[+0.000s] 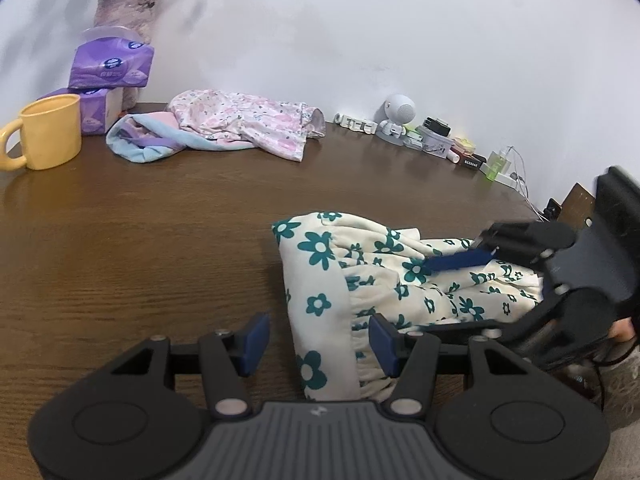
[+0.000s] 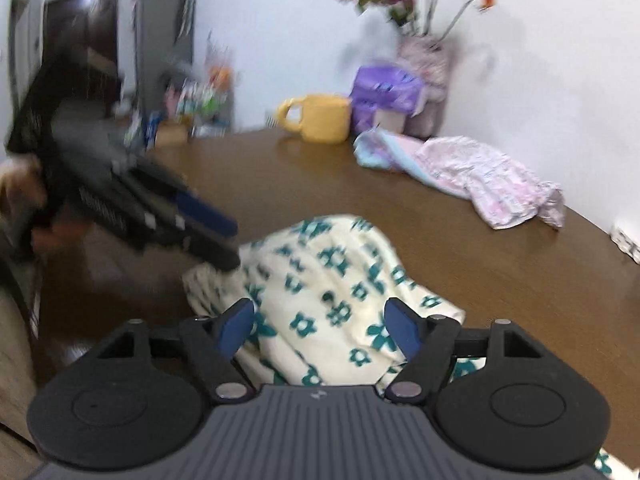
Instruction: Fold clothes
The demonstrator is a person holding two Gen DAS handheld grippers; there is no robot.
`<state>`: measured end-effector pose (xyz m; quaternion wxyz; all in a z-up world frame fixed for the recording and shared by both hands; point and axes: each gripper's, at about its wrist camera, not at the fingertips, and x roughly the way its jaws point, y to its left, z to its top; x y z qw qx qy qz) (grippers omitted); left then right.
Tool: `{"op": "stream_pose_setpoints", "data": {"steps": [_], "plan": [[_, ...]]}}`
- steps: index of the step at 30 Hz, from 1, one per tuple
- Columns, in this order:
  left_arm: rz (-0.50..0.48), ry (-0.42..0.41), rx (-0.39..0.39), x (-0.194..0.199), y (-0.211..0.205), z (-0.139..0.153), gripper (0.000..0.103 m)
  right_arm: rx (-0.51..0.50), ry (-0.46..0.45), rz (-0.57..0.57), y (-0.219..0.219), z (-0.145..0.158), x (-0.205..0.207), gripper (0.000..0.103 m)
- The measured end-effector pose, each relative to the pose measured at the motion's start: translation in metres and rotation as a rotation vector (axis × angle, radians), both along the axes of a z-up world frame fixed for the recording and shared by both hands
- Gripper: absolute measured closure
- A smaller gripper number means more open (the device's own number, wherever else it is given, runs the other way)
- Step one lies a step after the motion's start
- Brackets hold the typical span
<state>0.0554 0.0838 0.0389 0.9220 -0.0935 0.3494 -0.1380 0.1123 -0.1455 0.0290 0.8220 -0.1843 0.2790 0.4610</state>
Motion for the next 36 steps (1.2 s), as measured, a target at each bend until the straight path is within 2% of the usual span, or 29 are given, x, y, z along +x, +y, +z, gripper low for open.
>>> {"op": "stream_pose_setpoints", "data": {"steps": [1, 2, 4, 6, 10, 19, 21, 22, 24, 32, 33, 34, 36], "plan": [[0.006, 0.002, 0.002, -0.001, 0.001, 0.0, 0.049, -0.013, 0.028, -0.003, 0.002, -0.005, 0.004, 0.057], [0.012, 0.006, 0.002, -0.003, 0.002, 0.0, 0.049, -0.026, 0.056, -0.007, 0.004, -0.009, 0.009, 0.071], [0.022, 0.017, -0.003, -0.006, 0.006, -0.001, 0.049, -0.007, 0.116, -0.033, -0.002, -0.013, 0.017, 0.081], [0.029, 0.032, -0.012, -0.007, 0.008, -0.002, 0.049, 0.036, 0.174, -0.067, -0.013, -0.014, 0.025, 0.083], [0.033, 0.05, -0.017, -0.008, 0.007, -0.005, 0.049, 0.101, 0.215, -0.093, -0.023, -0.024, 0.029, 0.084], [0.031, 0.082, -0.067, 0.002, 0.004, -0.012, 0.052, 0.13, 0.171, -0.114, -0.027, -0.027, 0.016, 0.083], [0.023, 0.09, -0.06, 0.005, 0.0, -0.014, 0.061, 0.139, 0.171, -0.119, -0.028, -0.027, 0.016, 0.083], [0.016, 0.093, -0.056, 0.006, -0.002, -0.014, 0.07, 0.138, 0.165, -0.119, -0.028, -0.027, 0.015, 0.083], [0.004, 0.089, -0.025, 0.008, -0.01, -0.015, 0.078, 0.135, 0.154, -0.121, -0.027, -0.027, 0.013, 0.083], [0.009, 0.074, 0.091, 0.007, -0.032, -0.01, 0.081, 0.116, 0.112, -0.12, -0.024, -0.025, 0.006, 0.08], [0.01, 0.073, 0.101, 0.007, -0.034, -0.01, 0.081, 0.109, 0.105, -0.12, -0.023, -0.022, 0.005, 0.074], [0.011, 0.071, 0.106, 0.006, -0.034, -0.01, 0.081, 0.105, 0.095, -0.12, -0.023, -0.019, 0.004, 0.058], [0.014, 0.072, 0.108, 0.006, -0.034, -0.01, 0.081, 0.108, 0.061, -0.109, -0.024, -0.012, -0.002, 0.043]]}}
